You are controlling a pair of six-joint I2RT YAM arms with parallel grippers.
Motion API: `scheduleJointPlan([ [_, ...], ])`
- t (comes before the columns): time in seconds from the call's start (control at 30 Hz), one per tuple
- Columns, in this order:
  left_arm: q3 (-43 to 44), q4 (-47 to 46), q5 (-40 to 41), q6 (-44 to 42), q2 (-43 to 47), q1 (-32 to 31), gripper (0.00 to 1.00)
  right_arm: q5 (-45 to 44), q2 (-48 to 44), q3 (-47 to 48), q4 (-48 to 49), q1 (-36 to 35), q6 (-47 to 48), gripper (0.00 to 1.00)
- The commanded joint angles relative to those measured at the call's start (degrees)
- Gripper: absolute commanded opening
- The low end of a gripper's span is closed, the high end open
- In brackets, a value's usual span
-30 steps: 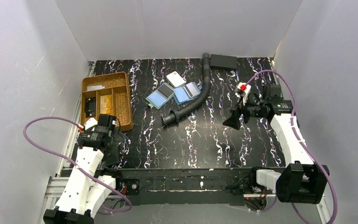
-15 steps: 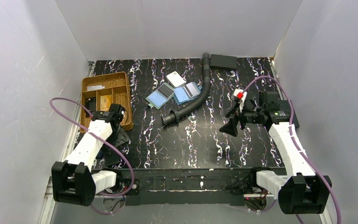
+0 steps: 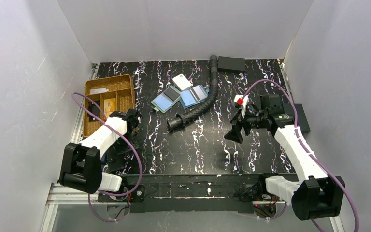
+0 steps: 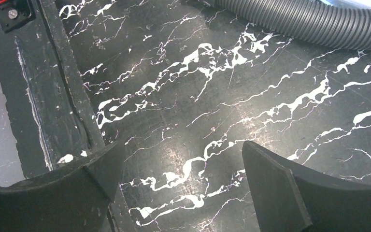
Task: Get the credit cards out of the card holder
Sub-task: Move the card holder to the center of the board.
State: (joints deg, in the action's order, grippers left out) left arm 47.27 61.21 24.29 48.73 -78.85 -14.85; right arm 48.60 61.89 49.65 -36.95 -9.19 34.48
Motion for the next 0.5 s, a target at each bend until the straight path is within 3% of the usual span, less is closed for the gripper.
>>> scheduleJointPlan([
  [0.0,0.1,2.1,3.5,3.6,0.7,-0.3,0.72,-1.4,1.5,-0.9,1.8,-0.6,0.4,1.00],
  [0.47,-2.6,0.4,4.2,5.7,1.6,-0.2,0.71,-3.0,3.6,-1.1,1.7,-0.6,0.7,1.00],
])
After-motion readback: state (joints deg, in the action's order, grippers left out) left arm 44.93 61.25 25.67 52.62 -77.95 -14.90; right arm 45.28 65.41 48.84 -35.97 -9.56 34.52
